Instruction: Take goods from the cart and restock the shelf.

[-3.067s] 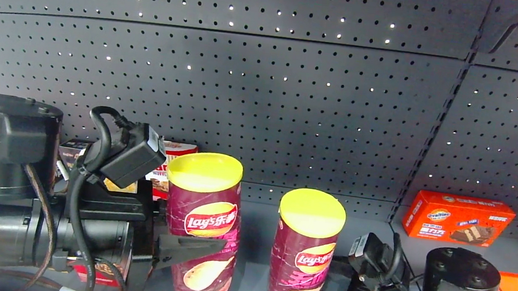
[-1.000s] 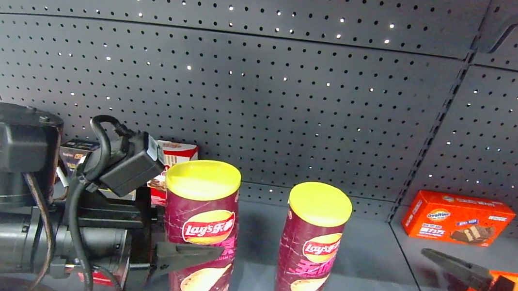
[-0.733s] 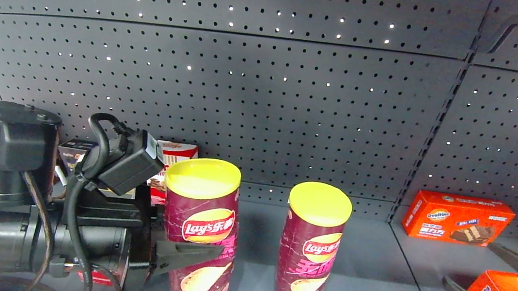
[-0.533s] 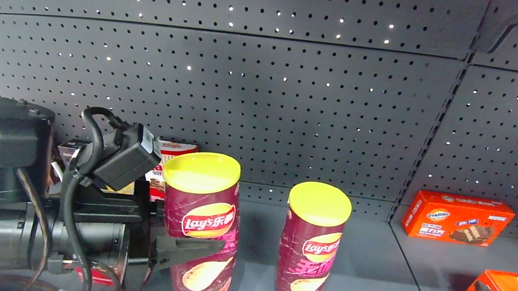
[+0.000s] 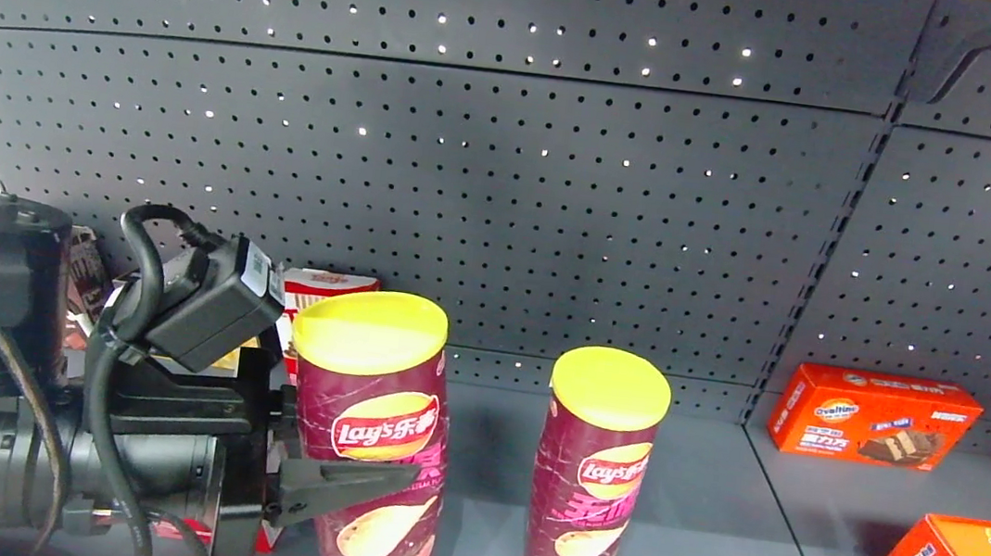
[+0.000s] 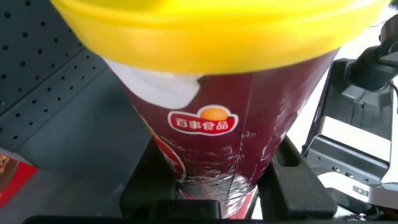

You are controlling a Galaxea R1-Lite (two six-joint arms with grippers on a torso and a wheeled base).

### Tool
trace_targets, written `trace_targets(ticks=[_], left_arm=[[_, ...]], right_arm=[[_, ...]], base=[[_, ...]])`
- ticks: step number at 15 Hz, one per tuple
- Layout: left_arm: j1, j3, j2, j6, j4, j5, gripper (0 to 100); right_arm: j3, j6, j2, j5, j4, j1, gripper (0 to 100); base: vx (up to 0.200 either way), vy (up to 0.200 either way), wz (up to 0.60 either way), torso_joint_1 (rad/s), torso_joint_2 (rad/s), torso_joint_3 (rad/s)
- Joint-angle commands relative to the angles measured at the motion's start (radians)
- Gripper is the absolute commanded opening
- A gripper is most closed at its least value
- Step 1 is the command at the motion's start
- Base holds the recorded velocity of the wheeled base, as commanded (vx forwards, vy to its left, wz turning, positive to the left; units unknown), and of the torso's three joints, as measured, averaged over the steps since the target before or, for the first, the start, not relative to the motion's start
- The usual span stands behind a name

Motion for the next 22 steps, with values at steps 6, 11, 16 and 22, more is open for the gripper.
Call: trace_targets(ticks=[6,11,16,22], left_arm=[[0.002,0.005,-0.029,-0.001,0.005,0.021,0],[0.002,-0.012,-0.019,0.001,-0.005,0.014,0],[0.101,-0.062,0.049,0.002,-0.033,0.004,0],[0.124,-0.266,0.317,0.010,-0.190,-0.075,0]], right_arm=[[0.003,0.175,-0.127,-0.014,0.053,-0.012,100],[0.001,0.091,-0.127,0.024,0.064,-0.012,100],[0.001,0.091,-0.127,0.024,0.062,-0.012,100],[0.001,0.091,-0.127,0.024,0.062,-0.012,100]], base=[[0.000,0.000,0.00,0.000,0.00,0.000],[0.000,0.000,0.00,0.000,0.00,0.000],[0.000,0.000,0.00,0.000,0.00,0.000],[0.000,0.000,0.00,0.000,0.00,0.000]])
